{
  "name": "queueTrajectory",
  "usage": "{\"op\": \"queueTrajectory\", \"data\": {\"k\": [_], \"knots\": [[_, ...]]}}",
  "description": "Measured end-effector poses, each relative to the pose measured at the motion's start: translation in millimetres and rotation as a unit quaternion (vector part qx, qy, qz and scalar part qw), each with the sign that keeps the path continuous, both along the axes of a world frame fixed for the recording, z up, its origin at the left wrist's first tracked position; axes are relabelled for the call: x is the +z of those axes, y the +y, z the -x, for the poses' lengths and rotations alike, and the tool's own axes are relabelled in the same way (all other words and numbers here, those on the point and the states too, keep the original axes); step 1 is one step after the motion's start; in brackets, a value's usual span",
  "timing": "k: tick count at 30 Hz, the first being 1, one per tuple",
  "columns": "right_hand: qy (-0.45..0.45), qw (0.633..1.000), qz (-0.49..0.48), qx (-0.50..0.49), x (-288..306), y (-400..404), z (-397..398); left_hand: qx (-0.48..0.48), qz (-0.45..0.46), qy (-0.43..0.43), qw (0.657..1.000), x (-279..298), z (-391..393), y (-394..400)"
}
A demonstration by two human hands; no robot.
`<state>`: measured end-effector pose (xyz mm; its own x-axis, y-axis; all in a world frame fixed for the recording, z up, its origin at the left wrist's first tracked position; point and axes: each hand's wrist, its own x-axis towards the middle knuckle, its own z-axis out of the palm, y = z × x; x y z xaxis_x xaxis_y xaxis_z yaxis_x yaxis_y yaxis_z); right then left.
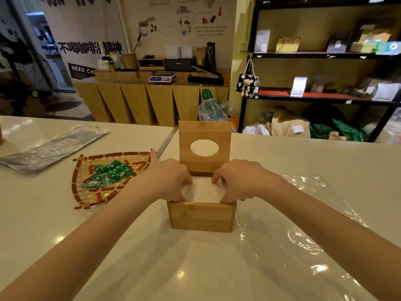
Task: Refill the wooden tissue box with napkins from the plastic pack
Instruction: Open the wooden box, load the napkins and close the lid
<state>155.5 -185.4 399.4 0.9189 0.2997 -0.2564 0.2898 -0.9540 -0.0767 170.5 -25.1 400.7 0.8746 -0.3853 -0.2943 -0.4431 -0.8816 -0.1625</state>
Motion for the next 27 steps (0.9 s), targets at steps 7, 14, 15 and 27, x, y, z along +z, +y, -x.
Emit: {"op": "queueTrajectory", "data": {"k": [7,14,15,27], "knots": [[0.014,0.998,0.036,0.048,-0.2,1.7,1.8,0.009,0.051,0.035,0.998,-2.5,-0.7,-5.0],[0.047,0.997,0.044,0.046,-2.0,5.3,-0.4,0.007,0.045,0.053,0.998,-8.8,-7.3,-5.6],[0.049,0.997,0.046,0.048,-1.7,6.3,-0.1,0.01,0.058,0.069,0.996,-9.6,-9.4,-3.8],[0.008,0.98,-0.199,0.005,40.2,-16.0,-4.6,0.045,0.262,0.105,0.958,27.5,-9.4,10.3]]}}
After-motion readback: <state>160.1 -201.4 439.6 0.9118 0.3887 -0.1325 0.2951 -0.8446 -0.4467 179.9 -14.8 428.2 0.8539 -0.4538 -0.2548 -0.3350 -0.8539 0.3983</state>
